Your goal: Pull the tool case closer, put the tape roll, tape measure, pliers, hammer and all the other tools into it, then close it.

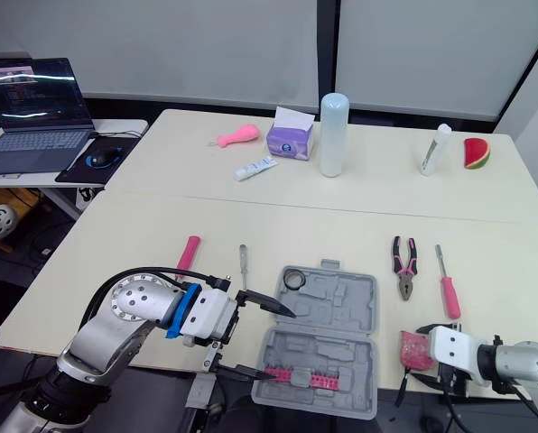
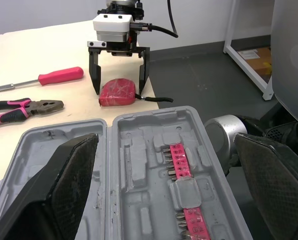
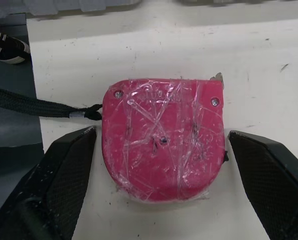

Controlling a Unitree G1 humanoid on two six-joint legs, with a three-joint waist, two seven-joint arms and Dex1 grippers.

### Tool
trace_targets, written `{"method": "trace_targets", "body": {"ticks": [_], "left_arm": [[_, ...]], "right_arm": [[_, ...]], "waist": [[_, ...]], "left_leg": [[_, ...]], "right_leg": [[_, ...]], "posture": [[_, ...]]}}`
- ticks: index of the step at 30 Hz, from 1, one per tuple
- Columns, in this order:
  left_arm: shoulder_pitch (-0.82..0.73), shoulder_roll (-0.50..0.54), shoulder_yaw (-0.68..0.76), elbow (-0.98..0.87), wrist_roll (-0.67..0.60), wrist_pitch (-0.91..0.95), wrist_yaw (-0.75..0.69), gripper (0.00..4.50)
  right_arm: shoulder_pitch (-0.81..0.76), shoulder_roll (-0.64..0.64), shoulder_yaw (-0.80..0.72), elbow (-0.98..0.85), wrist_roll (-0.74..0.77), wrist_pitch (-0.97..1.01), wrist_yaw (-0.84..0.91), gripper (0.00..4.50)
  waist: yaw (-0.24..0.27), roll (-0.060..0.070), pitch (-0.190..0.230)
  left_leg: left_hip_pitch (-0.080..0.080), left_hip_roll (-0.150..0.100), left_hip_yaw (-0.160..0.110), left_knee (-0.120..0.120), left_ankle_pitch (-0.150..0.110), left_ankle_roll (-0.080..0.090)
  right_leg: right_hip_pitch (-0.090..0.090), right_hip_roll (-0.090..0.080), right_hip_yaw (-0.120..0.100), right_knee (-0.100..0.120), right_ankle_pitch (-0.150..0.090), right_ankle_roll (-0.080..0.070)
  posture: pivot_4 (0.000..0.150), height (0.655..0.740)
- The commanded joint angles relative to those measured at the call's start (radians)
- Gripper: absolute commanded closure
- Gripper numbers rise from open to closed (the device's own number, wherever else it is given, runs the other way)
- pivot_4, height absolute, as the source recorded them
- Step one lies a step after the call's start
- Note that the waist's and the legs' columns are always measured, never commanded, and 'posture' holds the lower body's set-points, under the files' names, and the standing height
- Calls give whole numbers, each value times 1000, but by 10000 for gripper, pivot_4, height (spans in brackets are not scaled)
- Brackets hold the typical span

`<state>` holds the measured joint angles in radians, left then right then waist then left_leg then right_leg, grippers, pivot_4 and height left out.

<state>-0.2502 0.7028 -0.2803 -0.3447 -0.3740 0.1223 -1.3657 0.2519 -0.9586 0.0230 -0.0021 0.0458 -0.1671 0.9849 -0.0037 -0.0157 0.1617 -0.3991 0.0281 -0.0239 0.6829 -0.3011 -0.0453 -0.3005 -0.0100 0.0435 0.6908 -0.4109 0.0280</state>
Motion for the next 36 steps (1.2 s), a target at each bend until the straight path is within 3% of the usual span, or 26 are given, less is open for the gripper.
{"method": "trace_targets", "body": {"ticks": [1, 5, 6, 13, 18, 21, 24, 28, 36], "left_arm": [[-11, 0, -3, -13, 1, -14, -4, 0], [-12, 1, -2, -10, 5, -14, -2, 0], [-12, 1, -1, -10, 5, -13, -1, 0], [-16, 10, 32, -7, -1, 28, 36, 0], [-29, 33, 64, 15, 12, 70, 83, 0], [-64, 49, 93, 16, 6, 151, 130, 0], [-92, 68, 89, 20, 22, 183, 142, 0], [-133, 65, 89, 34, 44, 217, 176, 0], [-127, 70, 70, 26, 95, 233, 202, 0]], "right_arm": [[-9, 14, 11, 17, -15, -22, 2, 1825], [-18, 19, 11, 33, -22, -33, 0, 12632], [-18, 19, 9, 36, -23, -36, -1, 13501], [17, -10, -59, -67, -2, 7, -9, 13500], [25, -68, -112, -309, 8, 257, 2, 13501], [-130, -139, -45, -537, 67, 596, 61, 13501], [-283, -175, 51, -597, 69, 749, 107, 13501], [-504, -173, 202, -568, 45, 859, 178, 13501], [-870, -24, 498, -365, -81, 902, 274, 13501]], "waist": [[0, 0, 0], [-1, 0, 0], [-1, 0, 0], [0, 0, 0], [-3, 1, 0], [-7, 2, 1], [-6, 2, 1], [2, 2, 2], [-6, 2, 2]], "left_leg": [[0, 0, 0, 0, 0, 0], [0, 0, 0, 1, 0, 0], [0, 0, 0, 1, 0, 0], [0, 0, 0, 3, 0, 0], [0, 0, 0, 4, 0, 0], [0, 1, -1, 5, 0, 0], [-1, 2, -3, 9, 0, 0], [-4, 0, -3, 11, -1, 1], [-7, 0, -4, 13, -1, 1]], "right_leg": [[0, 0, 0, 0, 0, 0], [0, 0, 0, 1, 0, 0], [0, 0, 0, 1, 0, 0], [0, 0, 0, 3, 0, 0], [-1, 0, 1, 5, 0, 0], [-1, 0, 1, 6, 0, 0], [-1, 0, 0, 7, 0, 0], [-1, 0, 0, 5, 0, 0], [-5, -4, -1, 7, 0, 0]], "posture": [[1500, 7161], [1500, 7161], [1500, 7161], [1500, 7161], [1500, 7161], [1500, 7161], [1500, 7161], [1500, 7161], [1500, 7161]]}}
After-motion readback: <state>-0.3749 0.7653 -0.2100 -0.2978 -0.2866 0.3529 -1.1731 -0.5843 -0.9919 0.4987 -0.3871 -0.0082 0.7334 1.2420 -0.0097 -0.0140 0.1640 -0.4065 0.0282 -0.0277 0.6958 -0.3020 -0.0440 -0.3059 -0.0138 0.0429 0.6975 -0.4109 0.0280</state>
